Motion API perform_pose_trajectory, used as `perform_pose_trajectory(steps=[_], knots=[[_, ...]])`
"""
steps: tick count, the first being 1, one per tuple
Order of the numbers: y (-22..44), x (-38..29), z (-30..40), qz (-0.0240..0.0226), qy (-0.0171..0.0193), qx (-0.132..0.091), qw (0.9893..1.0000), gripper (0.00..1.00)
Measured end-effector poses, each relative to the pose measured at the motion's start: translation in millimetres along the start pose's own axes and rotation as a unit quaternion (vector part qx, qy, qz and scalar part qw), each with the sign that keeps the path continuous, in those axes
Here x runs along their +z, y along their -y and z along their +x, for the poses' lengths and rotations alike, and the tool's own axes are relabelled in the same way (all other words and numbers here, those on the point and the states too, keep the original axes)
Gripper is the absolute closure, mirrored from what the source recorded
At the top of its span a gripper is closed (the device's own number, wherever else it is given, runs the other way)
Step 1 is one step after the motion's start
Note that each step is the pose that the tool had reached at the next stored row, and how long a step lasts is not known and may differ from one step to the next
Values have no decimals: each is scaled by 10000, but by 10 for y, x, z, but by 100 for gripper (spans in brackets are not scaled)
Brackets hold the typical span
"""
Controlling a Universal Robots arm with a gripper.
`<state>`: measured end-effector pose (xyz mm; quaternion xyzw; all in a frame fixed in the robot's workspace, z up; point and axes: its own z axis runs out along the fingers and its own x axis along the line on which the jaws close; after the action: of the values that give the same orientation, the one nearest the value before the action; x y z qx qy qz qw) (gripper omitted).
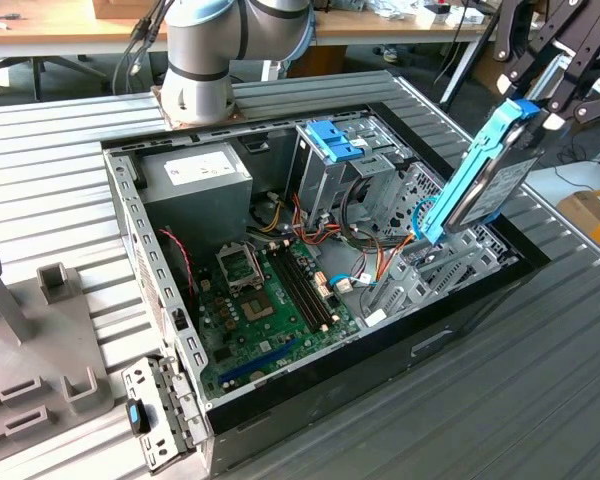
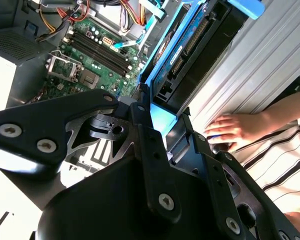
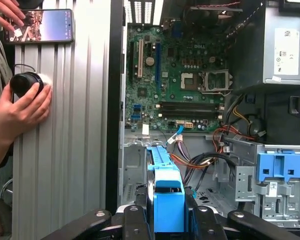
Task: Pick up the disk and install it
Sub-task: 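Insert the disk into the insertion slot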
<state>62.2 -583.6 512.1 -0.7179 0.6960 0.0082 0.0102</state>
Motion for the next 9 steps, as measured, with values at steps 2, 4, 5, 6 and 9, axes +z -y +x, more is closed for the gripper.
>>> perform_pose_trajectory(steps=[2,4,5,6,9], knots=[[5,17,2,0,0,0,10000,63],[7,25,3,0,0,0,10000,63],[7,26,3,0,0,0,10000,63],[9,30,3,0,0,0,10000,63],[12,36,4,0,1,0,10000,63]])
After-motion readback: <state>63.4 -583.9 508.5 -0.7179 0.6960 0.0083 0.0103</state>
